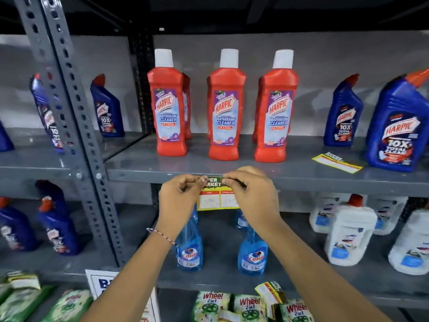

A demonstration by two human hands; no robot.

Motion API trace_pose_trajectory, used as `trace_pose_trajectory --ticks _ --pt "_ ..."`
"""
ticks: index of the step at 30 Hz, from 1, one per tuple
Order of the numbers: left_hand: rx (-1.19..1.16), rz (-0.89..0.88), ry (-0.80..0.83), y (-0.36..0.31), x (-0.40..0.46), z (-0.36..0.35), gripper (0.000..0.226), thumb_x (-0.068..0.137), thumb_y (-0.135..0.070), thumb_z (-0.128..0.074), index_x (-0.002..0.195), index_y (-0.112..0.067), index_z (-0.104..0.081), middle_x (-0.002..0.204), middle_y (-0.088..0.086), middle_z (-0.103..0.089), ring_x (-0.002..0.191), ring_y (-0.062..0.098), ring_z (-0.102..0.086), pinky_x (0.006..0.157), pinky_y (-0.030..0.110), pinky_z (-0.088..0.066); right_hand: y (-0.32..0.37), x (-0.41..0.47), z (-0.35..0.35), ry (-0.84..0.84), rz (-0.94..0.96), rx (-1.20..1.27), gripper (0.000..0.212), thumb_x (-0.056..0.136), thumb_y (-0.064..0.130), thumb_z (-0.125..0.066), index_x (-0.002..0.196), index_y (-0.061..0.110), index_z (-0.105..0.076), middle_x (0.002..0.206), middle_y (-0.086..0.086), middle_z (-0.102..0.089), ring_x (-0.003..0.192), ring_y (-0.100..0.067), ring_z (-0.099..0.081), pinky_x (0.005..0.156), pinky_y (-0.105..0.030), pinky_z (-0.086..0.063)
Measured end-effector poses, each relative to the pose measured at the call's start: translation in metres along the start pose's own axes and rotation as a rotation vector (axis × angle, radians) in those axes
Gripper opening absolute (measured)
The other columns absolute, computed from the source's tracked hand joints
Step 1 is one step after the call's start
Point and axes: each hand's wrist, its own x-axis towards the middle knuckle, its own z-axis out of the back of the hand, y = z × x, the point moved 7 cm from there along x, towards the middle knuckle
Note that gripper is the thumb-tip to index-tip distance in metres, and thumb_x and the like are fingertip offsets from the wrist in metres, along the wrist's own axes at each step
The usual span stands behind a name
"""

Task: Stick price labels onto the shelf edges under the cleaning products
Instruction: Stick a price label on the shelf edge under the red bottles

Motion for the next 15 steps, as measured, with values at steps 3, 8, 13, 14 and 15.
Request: trace_pose_trajectory --ticks 3,8,13,14,15 --pt "0.015 0.018 -0.017 0.005 0.006 0.005 0.015 0.083 -0.023 -0.073 0.077 -0.009 -0.075 0.070 0.010 -0.075 0.058 0.013 -0.065 0.059 0.032 -0.055 0.003 0.001 -0.004 -0.027 0.011 -0.050 0.010 0.083 0.021 -0.072 0.092 0.024 -0.077 0.087 0.005 -0.071 0.088 -0.018 -0.062 0.071 -0.041 -0.054" --pt "0.099 0.015 -0.035 0.002 0.012 0.007 0.024 0.079 -0.032 -0.076 0.067 -0.012 -0.072 0.063 0.006 -0.074 0.052 0.014 -0.063 0.057 0.033 -0.054 0.006 0.002 -0.004 -0.064 0.007 -0.092 0.009 0.084 0.021 -0.073 0.091 0.024 -0.077 0.086 0.006 -0.070 0.088 -0.016 -0.060 0.064 -0.039 -0.054" --pt "0.273 -0.039 -0.234 -0.014 0.010 0.026 0.045 0.064 -0.040 -0.085 0.062 -0.010 -0.051 0.051 -0.005 -0.052 0.046 0.009 -0.044 0.048 0.014 -0.040 0.005 0.004 0.005 -0.123 -0.087 -0.156 0.012 0.076 0.031 -0.080 0.086 0.030 -0.075 0.093 0.010 -0.057 0.092 -0.011 -0.053 0.058 -0.031 -0.049" --pt "0.305 -0.068 -0.257 -0.018 0.009 0.028 0.048 0.064 -0.040 -0.085 0.063 -0.011 -0.047 0.052 -0.004 -0.047 0.047 0.010 -0.041 0.048 0.014 -0.039 0.002 0.006 0.009 -0.131 -0.126 -0.149 0.017 0.073 0.033 -0.082 0.087 0.031 -0.073 0.096 0.009 -0.055 0.094 -0.010 -0.053 0.060 -0.030 -0.049" --pt "0.321 -0.100 -0.254 -0.022 0.008 0.028 0.047 0.065 -0.036 -0.085 0.065 -0.012 -0.045 0.054 -0.004 -0.046 0.049 0.011 -0.040 0.050 0.014 -0.039 0.000 0.007 0.013 -0.129 -0.157 -0.148 0.021 0.072 0.034 -0.083 0.090 0.032 -0.071 0.097 0.009 -0.054 0.096 -0.009 -0.052 0.062 -0.029 -0.048"
